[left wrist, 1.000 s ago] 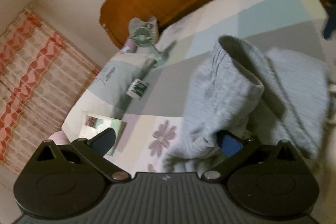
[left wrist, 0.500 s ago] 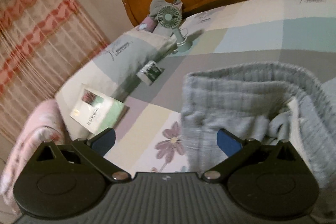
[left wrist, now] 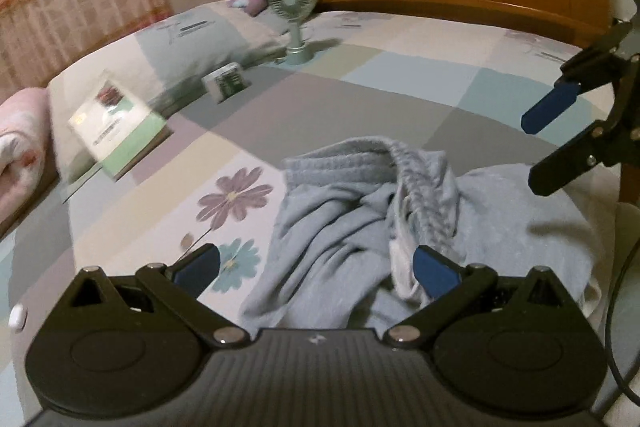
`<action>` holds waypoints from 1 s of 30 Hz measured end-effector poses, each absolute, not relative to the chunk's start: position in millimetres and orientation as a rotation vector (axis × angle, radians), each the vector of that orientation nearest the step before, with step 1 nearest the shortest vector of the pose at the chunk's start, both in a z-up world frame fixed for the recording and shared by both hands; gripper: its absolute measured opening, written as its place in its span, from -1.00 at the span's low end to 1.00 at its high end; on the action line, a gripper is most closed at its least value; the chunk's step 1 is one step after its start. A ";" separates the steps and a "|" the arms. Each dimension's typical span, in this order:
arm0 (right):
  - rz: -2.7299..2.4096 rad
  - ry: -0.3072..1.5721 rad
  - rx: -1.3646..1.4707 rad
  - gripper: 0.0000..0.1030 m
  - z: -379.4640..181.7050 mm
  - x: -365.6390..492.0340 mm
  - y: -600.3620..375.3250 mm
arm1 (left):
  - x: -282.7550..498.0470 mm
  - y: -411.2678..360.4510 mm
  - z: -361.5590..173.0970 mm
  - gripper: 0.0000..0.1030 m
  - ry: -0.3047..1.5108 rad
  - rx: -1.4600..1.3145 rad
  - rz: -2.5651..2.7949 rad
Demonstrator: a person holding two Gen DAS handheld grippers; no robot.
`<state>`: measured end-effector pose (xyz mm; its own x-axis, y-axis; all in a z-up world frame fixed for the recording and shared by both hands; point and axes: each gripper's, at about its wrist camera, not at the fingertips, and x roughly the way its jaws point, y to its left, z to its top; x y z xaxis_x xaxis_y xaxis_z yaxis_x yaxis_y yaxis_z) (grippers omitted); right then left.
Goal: Fold clothes
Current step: 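Grasp the elastic waistband of the sweatpants with the right gripper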
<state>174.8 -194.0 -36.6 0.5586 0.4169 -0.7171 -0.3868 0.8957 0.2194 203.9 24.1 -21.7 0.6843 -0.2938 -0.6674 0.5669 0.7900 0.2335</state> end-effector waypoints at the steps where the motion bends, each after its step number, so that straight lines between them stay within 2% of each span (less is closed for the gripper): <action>1: 0.495 0.856 0.012 0.74 -37.3 171.9 -186.0 | 205.0 29.1 -19.8 0.99 0.659 0.439 -0.475; 8: 0.644 0.857 -0.176 0.73 -42.6 151.6 -130.0 | 212.7 53.8 -19.6 0.99 0.720 0.404 -0.357; 10: 0.671 0.843 -0.282 0.62 -48.3 141.7 -111.2 | 208.3 53.4 -22.9 0.99 0.725 0.404 -0.358; 11: 0.678 0.833 -0.340 0.50 -52.6 136.9 -102.7 | 205.9 53.0 -24.6 0.99 0.727 0.405 -0.359; 14: 0.682 0.795 -0.517 0.35 -67.1 124.3 -81.6 | 199.5 50.6 -28.2 0.99 0.736 0.394 -0.371; 15: 0.673 0.778 -0.577 0.11 -72.5 121.3 -77.7 | 197.9 50.2 -29.0 0.99 0.738 0.388 -0.372; 17: 0.621 0.754 -0.664 -0.20 -79.1 118.8 -74.4 | 196.4 50.0 -29.0 0.99 0.742 0.371 -0.375; 20: 0.623 0.765 -0.564 -0.47 -66.0 124.0 -91.1 | 196.3 49.1 -29.0 0.99 0.746 0.352 -0.382; 30: 0.395 0.731 -0.389 -0.64 -26.5 144.3 -179.9 | 203.3 23.4 -36.7 0.99 0.788 0.291 -0.478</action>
<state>144.3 -179.9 -26.5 0.6787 0.2093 -0.7040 -0.4741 0.8569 -0.2023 203.3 23.4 -36.7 0.6075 -0.3007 -0.7352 0.5125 0.8555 0.0736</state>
